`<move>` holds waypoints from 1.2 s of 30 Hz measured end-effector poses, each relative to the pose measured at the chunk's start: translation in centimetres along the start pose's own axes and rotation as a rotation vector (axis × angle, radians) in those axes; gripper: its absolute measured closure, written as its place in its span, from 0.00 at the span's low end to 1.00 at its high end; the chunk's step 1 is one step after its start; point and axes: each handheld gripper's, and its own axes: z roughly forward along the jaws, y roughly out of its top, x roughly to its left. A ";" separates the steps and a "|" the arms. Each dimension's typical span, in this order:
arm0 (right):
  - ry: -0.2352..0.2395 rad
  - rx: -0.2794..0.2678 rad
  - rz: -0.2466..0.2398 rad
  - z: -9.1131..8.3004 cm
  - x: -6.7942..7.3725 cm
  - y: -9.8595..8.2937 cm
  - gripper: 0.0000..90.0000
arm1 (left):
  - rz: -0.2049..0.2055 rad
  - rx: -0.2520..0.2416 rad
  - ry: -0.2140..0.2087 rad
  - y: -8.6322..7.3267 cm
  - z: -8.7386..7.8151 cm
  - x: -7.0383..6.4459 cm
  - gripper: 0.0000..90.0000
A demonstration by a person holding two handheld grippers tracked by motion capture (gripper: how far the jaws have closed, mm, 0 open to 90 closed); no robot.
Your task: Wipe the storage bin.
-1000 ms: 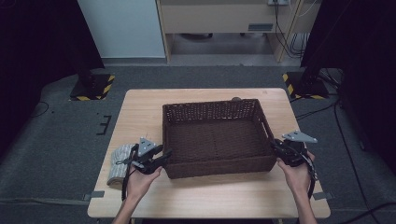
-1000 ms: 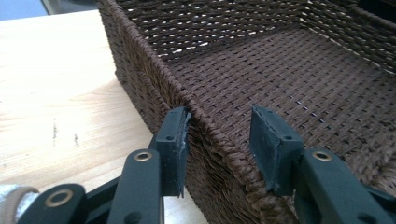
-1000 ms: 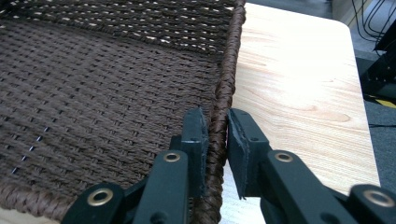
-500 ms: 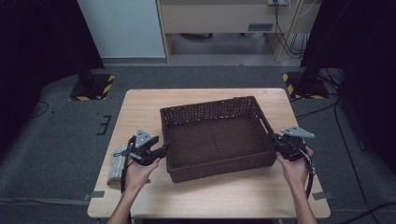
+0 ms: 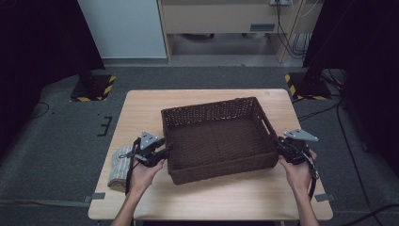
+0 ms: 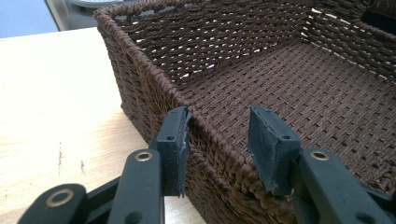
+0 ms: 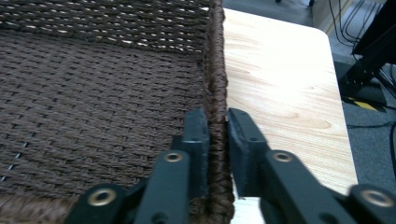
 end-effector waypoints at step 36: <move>0.018 -0.089 0.023 -2.4 0.7 0.0 0.49 | 0.019 -0.007 0.025 -0.4 -1.0 -1.4 0.60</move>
